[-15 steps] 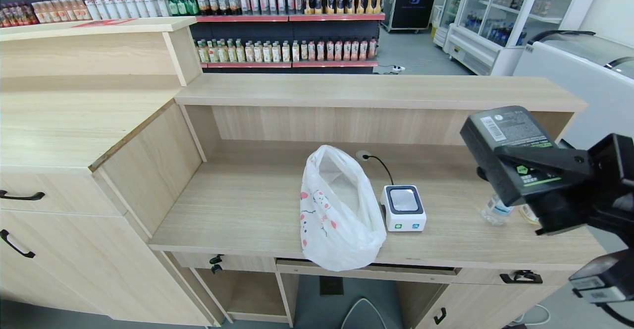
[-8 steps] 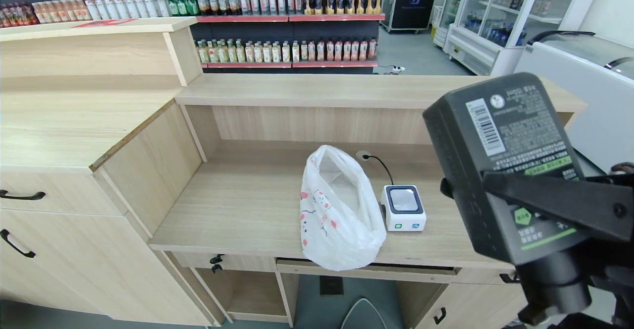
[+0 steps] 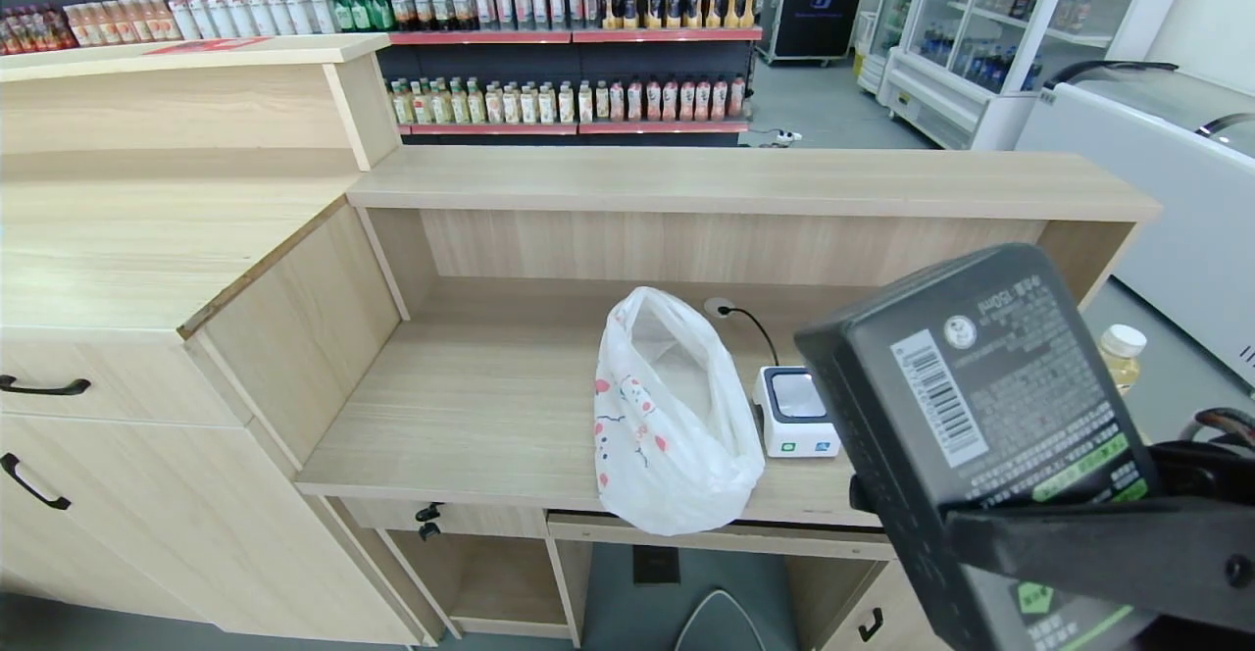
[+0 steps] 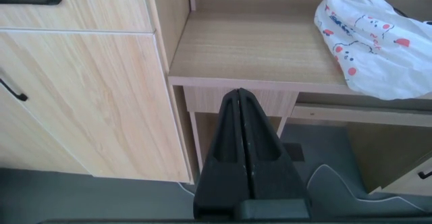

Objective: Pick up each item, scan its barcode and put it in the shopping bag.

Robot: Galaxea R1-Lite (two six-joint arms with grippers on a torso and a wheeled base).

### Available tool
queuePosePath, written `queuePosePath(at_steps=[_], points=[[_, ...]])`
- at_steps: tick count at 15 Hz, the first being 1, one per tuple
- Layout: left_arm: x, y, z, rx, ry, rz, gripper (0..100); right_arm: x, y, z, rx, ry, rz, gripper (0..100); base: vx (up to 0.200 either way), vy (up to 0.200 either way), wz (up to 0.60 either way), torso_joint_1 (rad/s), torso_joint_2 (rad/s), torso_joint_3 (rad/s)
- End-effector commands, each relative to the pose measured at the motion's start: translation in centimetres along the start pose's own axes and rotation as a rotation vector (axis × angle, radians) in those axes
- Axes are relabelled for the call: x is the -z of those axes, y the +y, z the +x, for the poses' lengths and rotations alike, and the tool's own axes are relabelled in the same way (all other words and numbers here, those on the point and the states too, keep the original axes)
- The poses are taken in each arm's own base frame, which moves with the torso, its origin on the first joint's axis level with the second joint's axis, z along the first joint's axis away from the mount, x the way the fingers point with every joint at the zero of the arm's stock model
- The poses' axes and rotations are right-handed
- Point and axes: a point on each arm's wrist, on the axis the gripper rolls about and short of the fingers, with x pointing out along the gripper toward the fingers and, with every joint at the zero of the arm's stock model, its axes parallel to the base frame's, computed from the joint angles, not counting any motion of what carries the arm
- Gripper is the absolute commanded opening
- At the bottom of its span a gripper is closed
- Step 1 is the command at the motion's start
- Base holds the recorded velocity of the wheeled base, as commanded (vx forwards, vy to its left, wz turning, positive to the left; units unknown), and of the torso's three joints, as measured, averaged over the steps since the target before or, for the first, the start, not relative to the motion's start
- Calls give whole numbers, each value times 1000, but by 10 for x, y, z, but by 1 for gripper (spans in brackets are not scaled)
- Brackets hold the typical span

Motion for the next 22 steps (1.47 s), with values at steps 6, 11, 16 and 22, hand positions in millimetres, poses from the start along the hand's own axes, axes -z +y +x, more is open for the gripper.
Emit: queuePosePath(at_steps=[6, 11, 16, 22], points=[[0, 0, 0, 0, 0, 1, 0, -10, 2, -4, -15, -85, 45, 0, 0, 0, 0, 0, 0, 0], [0, 0, 0, 0, 0, 1, 0, -10, 0, -6, -18, -86, 48, 0, 0, 0, 0, 0, 0, 0], [0, 0, 0, 0, 0, 1, 0, -8, -3, -7, -15, -79, 43, 0, 0, 0, 0, 0, 0, 0], [0, 0, 0, 0, 0, 1, 0, 23, 25, -50, -311, 402, 713, 0, 0, 0, 0, 0, 0, 0]])
